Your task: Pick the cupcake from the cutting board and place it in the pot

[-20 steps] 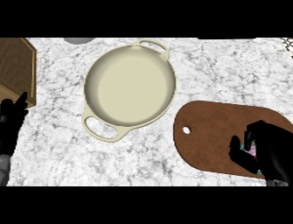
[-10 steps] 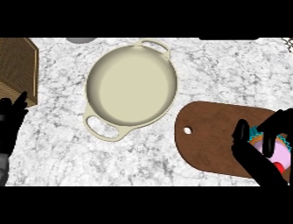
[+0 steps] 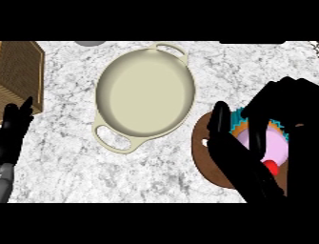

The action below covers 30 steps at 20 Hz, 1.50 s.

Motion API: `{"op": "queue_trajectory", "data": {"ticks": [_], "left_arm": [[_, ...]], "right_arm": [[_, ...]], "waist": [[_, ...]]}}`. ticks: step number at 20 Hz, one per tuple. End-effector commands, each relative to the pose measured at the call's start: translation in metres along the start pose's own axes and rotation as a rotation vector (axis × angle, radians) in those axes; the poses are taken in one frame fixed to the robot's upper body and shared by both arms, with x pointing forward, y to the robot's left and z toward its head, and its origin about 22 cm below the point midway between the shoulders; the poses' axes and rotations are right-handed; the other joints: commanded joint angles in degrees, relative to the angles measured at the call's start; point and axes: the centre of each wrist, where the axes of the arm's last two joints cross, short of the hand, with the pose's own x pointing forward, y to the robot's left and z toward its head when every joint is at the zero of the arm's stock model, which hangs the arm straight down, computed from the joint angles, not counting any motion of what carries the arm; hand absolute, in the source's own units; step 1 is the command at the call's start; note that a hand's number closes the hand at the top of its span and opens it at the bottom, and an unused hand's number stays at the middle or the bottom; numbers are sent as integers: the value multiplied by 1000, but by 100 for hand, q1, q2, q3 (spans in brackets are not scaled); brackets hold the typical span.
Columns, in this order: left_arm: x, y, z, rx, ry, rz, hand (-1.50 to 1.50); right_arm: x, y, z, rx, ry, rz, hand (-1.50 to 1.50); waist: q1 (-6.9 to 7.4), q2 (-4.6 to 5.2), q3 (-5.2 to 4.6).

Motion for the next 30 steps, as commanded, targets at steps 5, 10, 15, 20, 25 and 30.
{"op": "queue_trajectory", "data": {"ticks": [5, 10, 15, 20, 25, 30], "left_arm": [[-1, -11, 4, -15, -9, 2, 0], [3, 16, -9, -9, -11, -13, 0], [-1, -8, 5, -9, -9, 8, 0], [5, -9, -3, -21, -18, -11, 0], [-5, -12, -11, -23, -28, 1, 0], [12, -11, -3, -33, -35, -13, 0]], "right_arm": [[67, 22, -61, 131, 106, 5, 150], [59, 63, -95, 235, 159, 10, 150], [69, 104, -107, 311, 160, -13, 150], [62, 146, -124, 427, 229, -29, 150], [61, 164, -126, 513, 313, -144, -150], [47, 183, -120, 390, 331, -375, -150]], "waist": [[91, 15, 2], [79, 50, 6], [113, 37, 11], [164, 69, 8], [152, 66, 6], [261, 91, 14]]}}
